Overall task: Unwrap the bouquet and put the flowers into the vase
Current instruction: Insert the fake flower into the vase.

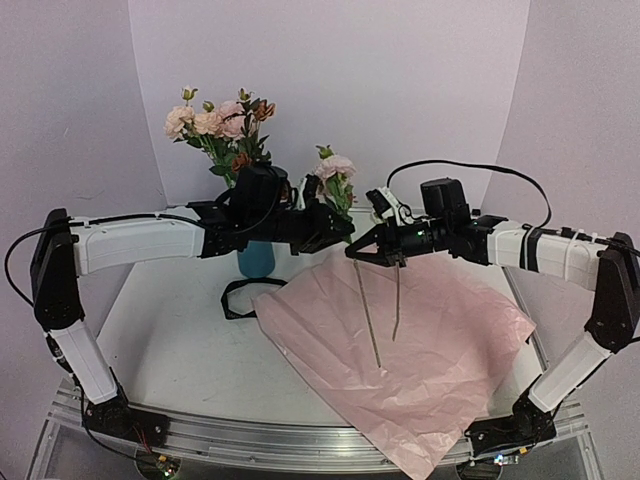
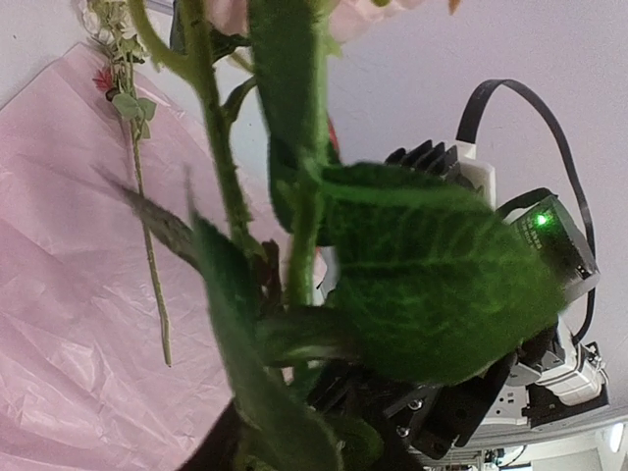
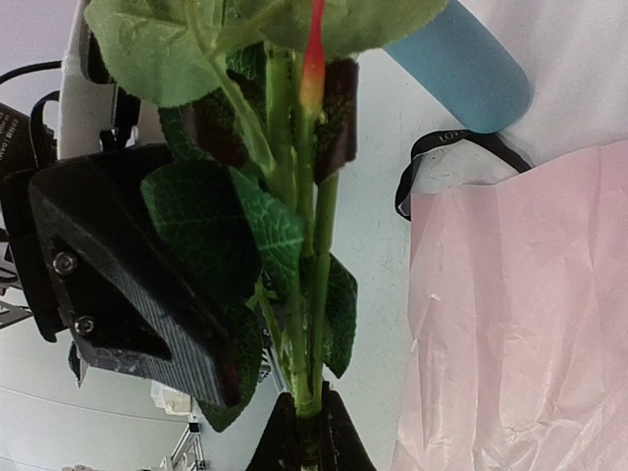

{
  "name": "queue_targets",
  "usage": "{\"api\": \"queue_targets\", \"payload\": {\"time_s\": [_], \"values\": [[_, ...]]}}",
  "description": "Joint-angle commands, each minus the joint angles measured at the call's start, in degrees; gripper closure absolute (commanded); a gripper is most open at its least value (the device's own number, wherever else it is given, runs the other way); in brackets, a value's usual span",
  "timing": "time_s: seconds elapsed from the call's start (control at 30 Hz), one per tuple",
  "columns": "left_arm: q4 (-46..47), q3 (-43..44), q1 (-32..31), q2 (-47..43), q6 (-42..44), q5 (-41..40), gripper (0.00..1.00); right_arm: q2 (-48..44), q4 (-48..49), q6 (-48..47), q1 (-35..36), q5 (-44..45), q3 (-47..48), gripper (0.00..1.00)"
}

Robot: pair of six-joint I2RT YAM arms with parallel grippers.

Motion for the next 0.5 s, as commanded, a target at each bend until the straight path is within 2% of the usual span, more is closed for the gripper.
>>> {"api": "queue_targets", "payload": {"time_s": [0.0, 0.07, 0.17, 0.2, 0.37, 0.43, 0.47], "values": [[2.3, 3.2, -0.3, 0.5, 0.9, 1.7, 0.86, -1.1, 2.6, -0.1, 0.5, -2.3, 2.4, 1.0], [2.3, 3.1, -0.3, 0.5, 1.2, 1.7, 0.98, -1.2, 2.5, -0.1, 0.6, -2.2, 2.3, 1.0], [2.2, 2.7, -0.2, 0.2, 1.4, 1.4, 1.0, -1.3, 2.6, -0.1, 0.6, -1.9, 2.1, 0.99], [2.1, 2.6, -0.2, 0.1, 1.7, 1.3, 1.0, -1.4, 2.5, -0.2, 0.6, -1.6, 1.9, 0.93], [-1.9, 2.6, -0.2, -1.8, 5.2, -1.0, 1.0, -2.8, 2.3, -0.6, 0.6, 1.8, 0.1, 0.36], [-5.9, 3.1, -0.2, -2.8, 8.0, -2.8, 1.0, -3.4, 1.7, -1.2, 0.5, 3.7, -0.4, 0.21], [-7.9, 3.2, -0.2, -3.4, 10.0, -3.8, 1.0, -3.7, 1.2, -1.5, 0.6, 4.6, -0.5, 0.18]]}}
